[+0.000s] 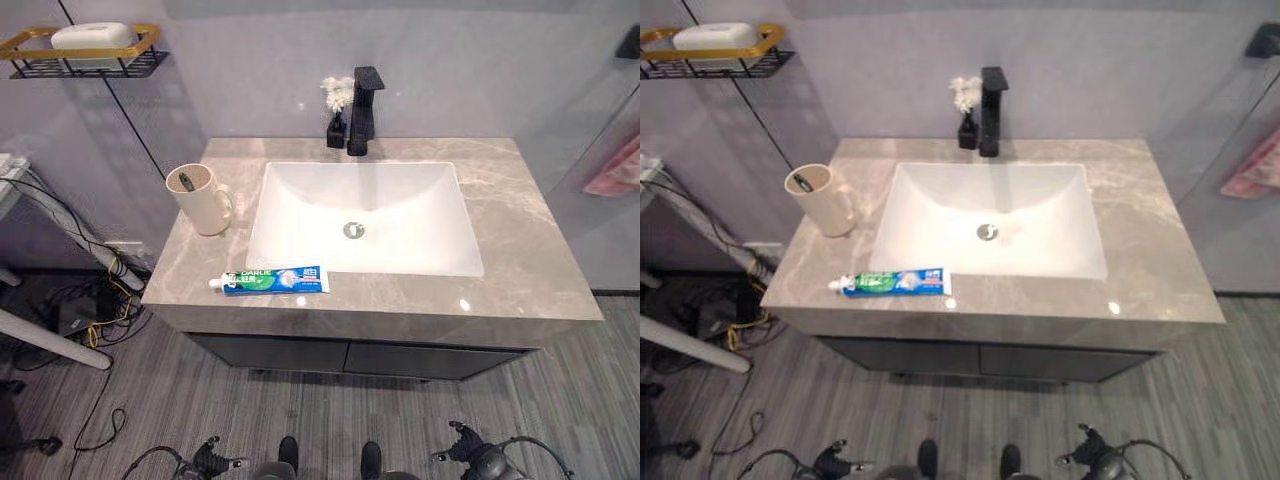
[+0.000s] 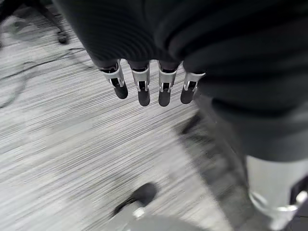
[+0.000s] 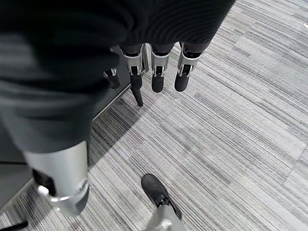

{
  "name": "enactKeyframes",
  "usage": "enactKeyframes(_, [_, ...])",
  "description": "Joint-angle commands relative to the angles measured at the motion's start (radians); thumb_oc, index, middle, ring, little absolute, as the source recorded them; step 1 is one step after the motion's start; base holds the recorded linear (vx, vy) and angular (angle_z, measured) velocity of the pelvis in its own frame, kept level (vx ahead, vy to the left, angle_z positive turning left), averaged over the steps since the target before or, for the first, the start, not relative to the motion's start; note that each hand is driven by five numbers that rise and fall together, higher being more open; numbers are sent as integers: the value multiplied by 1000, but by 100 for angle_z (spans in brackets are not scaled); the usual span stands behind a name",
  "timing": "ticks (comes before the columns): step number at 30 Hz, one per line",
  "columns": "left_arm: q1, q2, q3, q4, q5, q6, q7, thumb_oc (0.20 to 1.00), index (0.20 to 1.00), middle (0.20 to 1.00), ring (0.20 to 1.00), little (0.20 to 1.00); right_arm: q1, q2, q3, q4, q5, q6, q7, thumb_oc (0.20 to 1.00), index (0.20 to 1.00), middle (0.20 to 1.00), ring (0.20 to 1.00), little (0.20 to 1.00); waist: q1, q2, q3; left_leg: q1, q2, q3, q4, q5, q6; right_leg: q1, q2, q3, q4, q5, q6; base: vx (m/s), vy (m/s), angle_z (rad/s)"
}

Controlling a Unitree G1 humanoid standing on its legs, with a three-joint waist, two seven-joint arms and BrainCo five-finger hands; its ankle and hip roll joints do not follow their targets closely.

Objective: Put brush and paste in cup on sink, flatten towel.

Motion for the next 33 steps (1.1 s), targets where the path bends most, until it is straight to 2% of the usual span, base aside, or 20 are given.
enactKeyframes(1, [8,135,5,-63,67,-81,21,1000,1000,1000,1000,1000,-15,-24,0,-4,1,-24,-17,1000,1000,1000,1000,1000,4,-53,12,-10,-41,-39,-25,55,1,-26,-88,18,33,95,62,17,-21,12])
enactKeyframes(3, [73,209,22,-177,77,-114,13,1000,1000,1000,1000,1000,-7,-35,-6,-2,-5,-32,-15,1000,1000,1000,1000,1000,11,-43,8,-13,-43,-47,-27,56,-1,-21,-92,6,24,95,66,18,-12,28])
enactKeyframes(4, [80,214,25,-186,76,-111,10,1000,1000,1000,1000,1000,-6,-33,-5,-2,-5,-32,-15,1000,1000,1000,1000,1000,9,-45,6,-14,-43,-48,-27,56,-2,-20,-92,5,23,95,66,40,3,34])
enactKeyframes(5, [141,285,35,-289,86,-137,-7,1000,1000,1000,1000,1000,-7,-38,-5,10,-14,-35,-11,1000,1000,1000,1000,1000,19,-35,-3,-15,-44,-55,-27,55,-2,-12,-96,-4,16,94,68,85,20,20])
enactKeyframes(6, [228,405,52,-465,92,-178,-43,1000,1000,1000,1000,1000,-6,-39,-3,25,-31,-41,-5,1000,1000,1000,1000,1000,32,-23,-14,-10,-51,-59,-27,48,-4,3,-103,-13,8,91,73,83,41,12])
enactKeyframes(8, [307,552,74,-670,126,-227,-53,1000,1000,1000,1000,1000,-13,-30,-2,40,-33,-46,-17,1000,1000,1000,1000,1000,46,-9,-26,-6,-62,-65,-27,51,-5,11,-117,-28,4,99,81,86,48,15])
enactKeyframes(9, [313,555,78,-675,124,-225,-56,1000,1000,1000,1000,1000,-12,-28,-1,41,-34,-46,-17,1000,1000,1000,1000,1000,46,-10,-29,-1,-60,-66,-27,40,-6,15,-116,-27,4,89,82,94,18,32])
enactKeyframes(12, [356,636,141,-812,109,-235,-42,1000,1000,1000,1000,1000,-21,-7,2,56,-33,-38,-33,1000,1000,1000,1000,1000,57,-6,-39,-2,-66,-68,-27,45,-6,14,-124,-31,4,99,86,43,10,12])
enactKeyframes(20, [335,671,271,-982,24,-240,39,1000,1000,1000,1000,1000,-9,16,0,55,-23,-18,-38,1000,1000,1000,1000,1000,57,-14,-44,9,-68,-59,-27,19,-1,14,-127,-14,4,97,95,11,7,0])
enactKeyframes(33, [310,629,437,-1045,-38,-217,62,1000,1000,1000,1000,1000,49,34,-48,62,4,8,3,1000,1000,1000,1000,1000,27,-19,-35,40,-65,9,-27,-14,7,-2,-129,64,4,105,100,26,29,-19])
